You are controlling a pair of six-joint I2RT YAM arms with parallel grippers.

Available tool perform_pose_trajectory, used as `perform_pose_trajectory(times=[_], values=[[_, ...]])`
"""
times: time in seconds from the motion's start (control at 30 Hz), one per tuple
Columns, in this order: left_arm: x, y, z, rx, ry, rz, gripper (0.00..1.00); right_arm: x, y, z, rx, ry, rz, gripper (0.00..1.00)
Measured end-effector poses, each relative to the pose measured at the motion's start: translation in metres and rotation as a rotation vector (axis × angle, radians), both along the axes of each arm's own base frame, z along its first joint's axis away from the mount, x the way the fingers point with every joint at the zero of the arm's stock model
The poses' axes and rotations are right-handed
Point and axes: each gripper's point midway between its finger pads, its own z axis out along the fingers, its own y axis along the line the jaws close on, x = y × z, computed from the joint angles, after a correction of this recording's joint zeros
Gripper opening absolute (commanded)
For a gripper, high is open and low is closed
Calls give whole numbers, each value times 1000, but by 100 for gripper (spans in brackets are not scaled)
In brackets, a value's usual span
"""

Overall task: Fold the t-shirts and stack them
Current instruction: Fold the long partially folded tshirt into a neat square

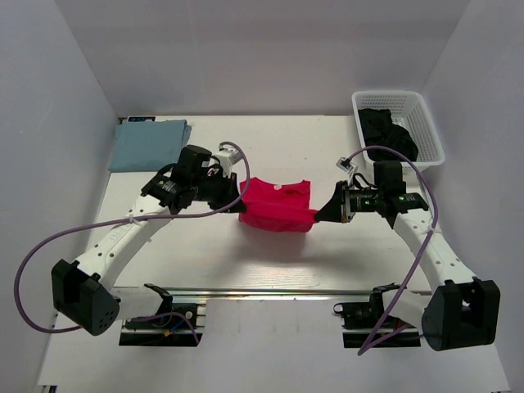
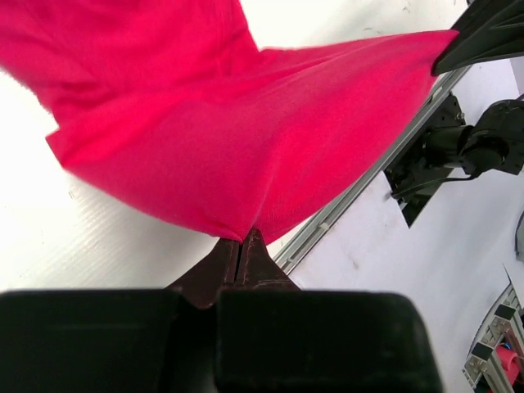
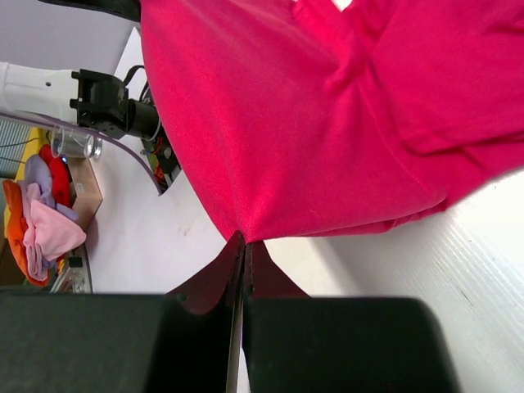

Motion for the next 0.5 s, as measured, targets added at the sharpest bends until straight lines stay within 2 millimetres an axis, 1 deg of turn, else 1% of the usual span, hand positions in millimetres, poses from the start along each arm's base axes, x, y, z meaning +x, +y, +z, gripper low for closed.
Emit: perform_pose_trajectory(times=[0.1,0.23,0.37,0.5], values=[[2,0,-1,0,3,3,0,2,0,1,-2,-2,-2,0],[8,0,-11,15,27,18,0,6,0,2,0,-3,-8,0],[22,-1,-24,39,30,45,0,18,2,-2,7,9,-20,0],[42,0,-47,90,54,98,0,35,4,-12,4,33,-45,0]])
